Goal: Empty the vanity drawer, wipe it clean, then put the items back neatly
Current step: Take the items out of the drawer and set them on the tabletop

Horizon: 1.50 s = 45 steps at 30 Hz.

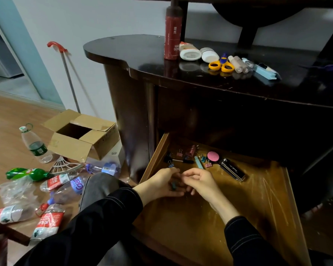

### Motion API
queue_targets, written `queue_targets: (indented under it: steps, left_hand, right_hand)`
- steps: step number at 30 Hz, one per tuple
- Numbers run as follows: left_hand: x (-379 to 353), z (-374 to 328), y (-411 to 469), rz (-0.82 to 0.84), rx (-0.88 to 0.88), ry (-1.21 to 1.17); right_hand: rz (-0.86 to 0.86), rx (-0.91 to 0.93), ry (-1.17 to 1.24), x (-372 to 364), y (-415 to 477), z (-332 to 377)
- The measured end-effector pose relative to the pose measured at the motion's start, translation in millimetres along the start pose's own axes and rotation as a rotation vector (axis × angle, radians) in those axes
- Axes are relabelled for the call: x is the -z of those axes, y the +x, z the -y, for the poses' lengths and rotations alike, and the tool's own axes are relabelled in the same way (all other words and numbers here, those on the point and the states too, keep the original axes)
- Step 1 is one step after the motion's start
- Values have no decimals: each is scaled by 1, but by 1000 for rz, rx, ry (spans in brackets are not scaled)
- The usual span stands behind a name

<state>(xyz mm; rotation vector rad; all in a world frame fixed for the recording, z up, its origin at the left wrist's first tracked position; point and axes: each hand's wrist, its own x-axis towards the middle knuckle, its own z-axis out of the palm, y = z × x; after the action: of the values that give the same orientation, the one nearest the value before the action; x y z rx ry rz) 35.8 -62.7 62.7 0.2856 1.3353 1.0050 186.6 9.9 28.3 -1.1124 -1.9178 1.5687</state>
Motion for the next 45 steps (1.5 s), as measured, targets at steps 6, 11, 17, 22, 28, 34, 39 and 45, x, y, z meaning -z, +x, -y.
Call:
queue_targets:
  steps: [6, 11, 17, 22, 28, 34, 39, 45]
  left_hand:
    - [4, -2, 1, -103, -19, 30]
    - [6, 1, 3, -68, 3, 11]
    - [6, 1, 2, -58, 16, -14]
    - [8, 1, 4, -73, 78, -61]
    - [9, 2, 9, 67, 149, -189]
    - [11, 2, 12, 107, 128, -183]
    - [13, -7, 5, 153, -25, -63]
    - [29, -29, -11, 286, -410, -436]
  right_hand:
    - [-102, -23, -570, 4, 5, -22]
    - [-15, -15, -887, -16, 6, -35]
    - [-97, -110, -692, -10, 8, -36]
    - [-206, -73, 6, 0, -1, -9]
    - [-116, 147, -171, -17, -7, 0]
    - [-17, 169, -180, -19, -7, -2]
    - [-258, 117, -2, -9, -8, 0]
    - [-80, -69, -316, -19, -1, -27]
